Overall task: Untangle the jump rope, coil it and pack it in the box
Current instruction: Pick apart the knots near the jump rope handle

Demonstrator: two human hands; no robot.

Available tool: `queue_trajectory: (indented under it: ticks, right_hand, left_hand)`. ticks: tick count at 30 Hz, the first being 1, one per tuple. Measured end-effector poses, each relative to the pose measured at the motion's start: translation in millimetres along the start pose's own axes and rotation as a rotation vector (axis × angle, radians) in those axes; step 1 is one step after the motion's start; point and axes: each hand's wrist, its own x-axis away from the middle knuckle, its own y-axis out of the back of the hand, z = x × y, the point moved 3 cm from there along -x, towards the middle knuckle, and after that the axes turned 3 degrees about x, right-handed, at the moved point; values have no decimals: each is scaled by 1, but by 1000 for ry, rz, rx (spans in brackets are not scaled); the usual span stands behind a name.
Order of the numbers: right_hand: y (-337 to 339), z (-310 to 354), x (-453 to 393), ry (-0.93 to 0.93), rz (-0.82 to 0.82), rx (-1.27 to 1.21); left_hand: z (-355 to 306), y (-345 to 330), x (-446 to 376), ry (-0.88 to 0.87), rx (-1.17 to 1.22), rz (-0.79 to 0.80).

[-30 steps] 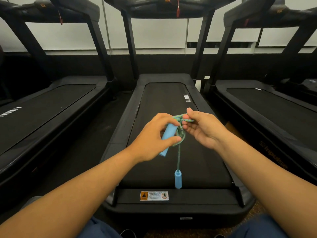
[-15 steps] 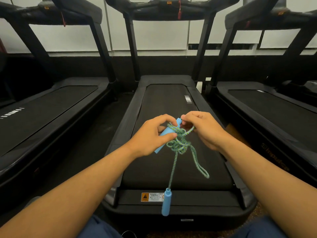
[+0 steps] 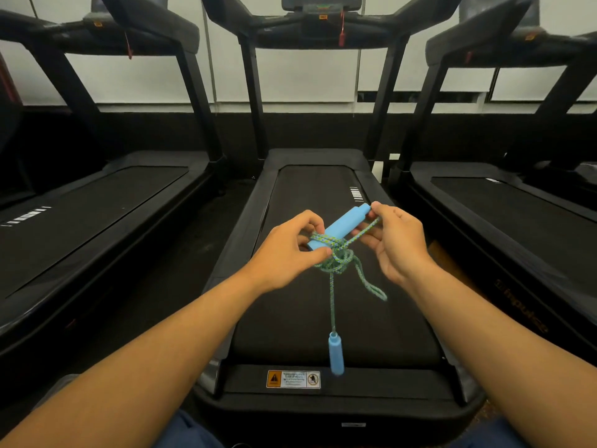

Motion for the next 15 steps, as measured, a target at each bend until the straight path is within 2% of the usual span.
queue_trajectory:
  ticks: [3,7,10,12,15]
  right_hand:
    - [-1,2,2,2,-49,19]
    - [-2,6,4,56,-94,51]
    - [4,14,1,116,-148,18]
    - [7,19,-1,140,-151,10]
    - [5,18,1,152,-74,22]
  left_hand:
    - [0,-4,1,10,-20,23]
    - [1,-8,-2,27,-64,-85]
    - [2,-4,-2,108,-32,-162]
    - [7,-1,-2,175,56,-212]
    - [15,0,-7,244,310,-279]
